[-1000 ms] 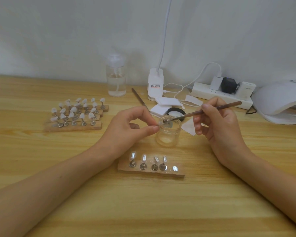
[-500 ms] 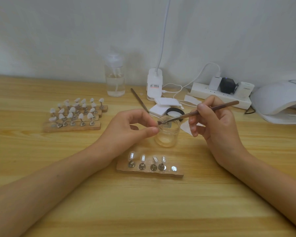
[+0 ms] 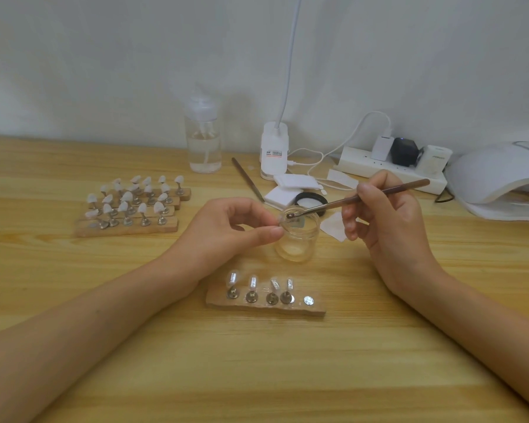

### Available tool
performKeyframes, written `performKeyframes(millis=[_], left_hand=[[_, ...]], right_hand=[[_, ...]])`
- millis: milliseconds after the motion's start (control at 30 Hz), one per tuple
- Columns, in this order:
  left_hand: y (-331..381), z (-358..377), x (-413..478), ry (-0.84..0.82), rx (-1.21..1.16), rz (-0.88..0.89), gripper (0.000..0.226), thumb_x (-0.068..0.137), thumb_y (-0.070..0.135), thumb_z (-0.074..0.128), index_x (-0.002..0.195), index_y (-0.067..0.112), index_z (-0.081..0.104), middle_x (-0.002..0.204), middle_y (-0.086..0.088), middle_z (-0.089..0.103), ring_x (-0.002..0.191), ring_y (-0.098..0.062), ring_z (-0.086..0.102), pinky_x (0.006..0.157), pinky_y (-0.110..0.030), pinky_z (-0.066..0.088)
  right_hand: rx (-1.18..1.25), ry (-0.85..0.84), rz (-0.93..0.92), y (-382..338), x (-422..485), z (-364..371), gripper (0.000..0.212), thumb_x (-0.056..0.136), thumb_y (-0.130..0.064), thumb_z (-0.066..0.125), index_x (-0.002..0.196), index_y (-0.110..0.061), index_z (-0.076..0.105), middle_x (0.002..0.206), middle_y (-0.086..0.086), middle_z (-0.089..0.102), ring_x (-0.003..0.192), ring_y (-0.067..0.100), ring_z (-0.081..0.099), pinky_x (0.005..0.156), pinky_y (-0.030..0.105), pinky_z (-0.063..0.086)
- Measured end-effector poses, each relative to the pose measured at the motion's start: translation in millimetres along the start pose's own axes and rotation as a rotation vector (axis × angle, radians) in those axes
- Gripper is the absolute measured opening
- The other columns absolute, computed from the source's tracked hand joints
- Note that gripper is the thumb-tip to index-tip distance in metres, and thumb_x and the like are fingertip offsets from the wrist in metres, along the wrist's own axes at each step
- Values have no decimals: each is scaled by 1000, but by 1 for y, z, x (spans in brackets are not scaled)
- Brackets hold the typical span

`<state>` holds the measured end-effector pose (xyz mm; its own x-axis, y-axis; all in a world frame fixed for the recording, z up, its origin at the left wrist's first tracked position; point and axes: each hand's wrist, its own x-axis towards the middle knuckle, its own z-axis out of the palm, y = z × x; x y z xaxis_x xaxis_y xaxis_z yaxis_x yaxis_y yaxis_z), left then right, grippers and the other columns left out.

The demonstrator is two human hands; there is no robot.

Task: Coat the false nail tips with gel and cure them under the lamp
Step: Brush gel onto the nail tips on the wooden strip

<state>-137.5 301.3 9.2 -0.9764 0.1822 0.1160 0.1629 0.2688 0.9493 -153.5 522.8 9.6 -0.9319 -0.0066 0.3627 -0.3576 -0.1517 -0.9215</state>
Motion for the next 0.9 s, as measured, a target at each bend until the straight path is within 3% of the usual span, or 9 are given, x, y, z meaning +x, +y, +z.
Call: performKeyframes(millis=[300, 467, 667, 900], left_hand=[[0, -1, 1, -7, -13, -20, 33, 57, 47, 77, 79, 23, 74, 91, 9, 77, 76, 2, 67, 83, -23, 50], [0, -1, 1, -6, -16, -24, 33, 56, 47, 77, 78, 23, 74, 88, 9, 76, 73, 4, 66, 76, -17, 47], [-1, -1, 0, -15, -25, -12, 32, 57, 46, 77, 78, 23, 74, 89, 9, 77, 72, 5, 65, 75, -18, 44], [-1, -1, 1, -8, -20, -9, 27, 59, 43, 78, 77, 24, 74, 88, 9, 76, 67, 7, 64, 73, -17, 43]], right_hand=[[-29, -6, 3, 1, 0, 1, 23, 100, -10, 51, 78, -14, 50, 64, 2, 63, 56, 14, 58, 48, 23, 47], [-31, -52, -36, -1, -2, 3, 22, 100, -11, 52, 79, -15, 51, 67, 3, 65, 58, 15, 61, 49, 24, 48], [-86, -17, -24, 0, -1, 3, 20, 99, -10, 53, 79, -12, 50, 64, 3, 64, 57, 16, 60, 49, 26, 48], [-74, 145, -29, -7, 1, -9, 28, 98, -7, 49, 72, -17, 47, 58, 0, 58, 50, 12, 50, 42, 20, 38]])
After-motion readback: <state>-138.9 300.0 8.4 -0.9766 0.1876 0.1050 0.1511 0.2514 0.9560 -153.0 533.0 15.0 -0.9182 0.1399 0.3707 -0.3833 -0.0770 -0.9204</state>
